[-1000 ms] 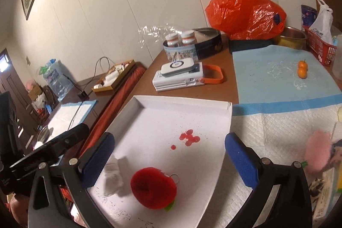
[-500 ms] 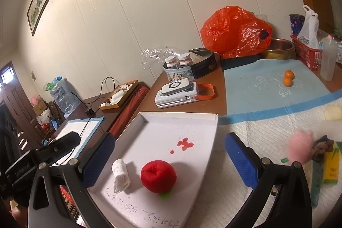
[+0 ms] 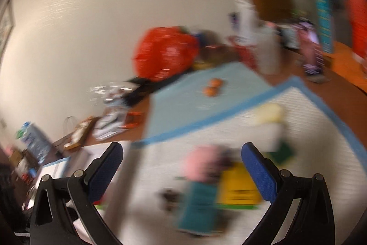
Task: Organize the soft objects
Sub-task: 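Grasp the pink tissue pack with the left gripper while the right gripper grasps the yellow tissue pack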
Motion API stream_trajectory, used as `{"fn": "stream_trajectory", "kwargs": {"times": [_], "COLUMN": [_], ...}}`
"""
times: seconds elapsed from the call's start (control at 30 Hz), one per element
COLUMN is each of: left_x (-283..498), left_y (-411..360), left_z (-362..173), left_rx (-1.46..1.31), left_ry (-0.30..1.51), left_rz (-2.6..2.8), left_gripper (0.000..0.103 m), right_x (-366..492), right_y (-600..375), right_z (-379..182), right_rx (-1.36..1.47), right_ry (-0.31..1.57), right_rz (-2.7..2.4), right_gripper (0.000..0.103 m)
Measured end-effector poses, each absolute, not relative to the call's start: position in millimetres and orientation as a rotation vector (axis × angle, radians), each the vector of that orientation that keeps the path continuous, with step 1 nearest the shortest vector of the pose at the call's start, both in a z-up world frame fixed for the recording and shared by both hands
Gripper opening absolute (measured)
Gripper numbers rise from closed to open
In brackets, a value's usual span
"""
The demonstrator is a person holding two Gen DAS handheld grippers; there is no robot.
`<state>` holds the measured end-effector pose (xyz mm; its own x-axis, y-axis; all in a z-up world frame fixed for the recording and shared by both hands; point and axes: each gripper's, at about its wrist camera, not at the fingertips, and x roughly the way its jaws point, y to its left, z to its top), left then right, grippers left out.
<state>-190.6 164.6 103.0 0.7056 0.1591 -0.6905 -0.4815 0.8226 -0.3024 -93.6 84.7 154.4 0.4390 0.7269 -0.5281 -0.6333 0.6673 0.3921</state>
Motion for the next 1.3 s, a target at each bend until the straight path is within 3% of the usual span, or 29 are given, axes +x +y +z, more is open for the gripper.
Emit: {"fn": "stream_trajectory", "kwargs": {"times": [0.23,0.47,0.57,0.6,0.63,0.67,0.73,1.0,1.3], "left_x": [-135,-105,-90,-85,-83,-84,-92,-104,-125], "left_y": [122,98,96,98,100,102,107,103,105], "left_z": [86,77,66,59,54,52,52,71,116], "left_rx": [-0.475,-0.351,-0.339,-0.345,-0.353,-0.372,-0.411,-0.410,-0.374], "left_ry": [0.781,0.848,0.884,0.907,0.922,0.916,0.887,0.822,0.697], "left_rz": [0.272,0.303,0.316,0.332,0.353,0.353,0.335,0.335,0.361], "left_gripper": [0.091,0.087,0.074,0.054,0.045,0.044,0.038,0.031,0.030], "right_x": [-48,-40,-42,-43,-42,-41,-36,-24,-42], "right_y": [54,82,93,96,95,93,84,40,25], "right_z": [112,80,72,70,67,66,66,80,132], "right_rx": [0.097,0.015,-0.009,-0.023,-0.027,-0.024,-0.016,0.135,0.202], "right_ry": [0.906,1.049,1.070,1.070,1.073,1.080,1.088,1.089,0.919], "right_rz": [0.833,0.920,0.956,0.971,0.981,0.988,1.003,1.005,1.064], "right_gripper": [0.102,0.084,0.078,0.075,0.067,0.058,0.050,0.048,0.048]}}
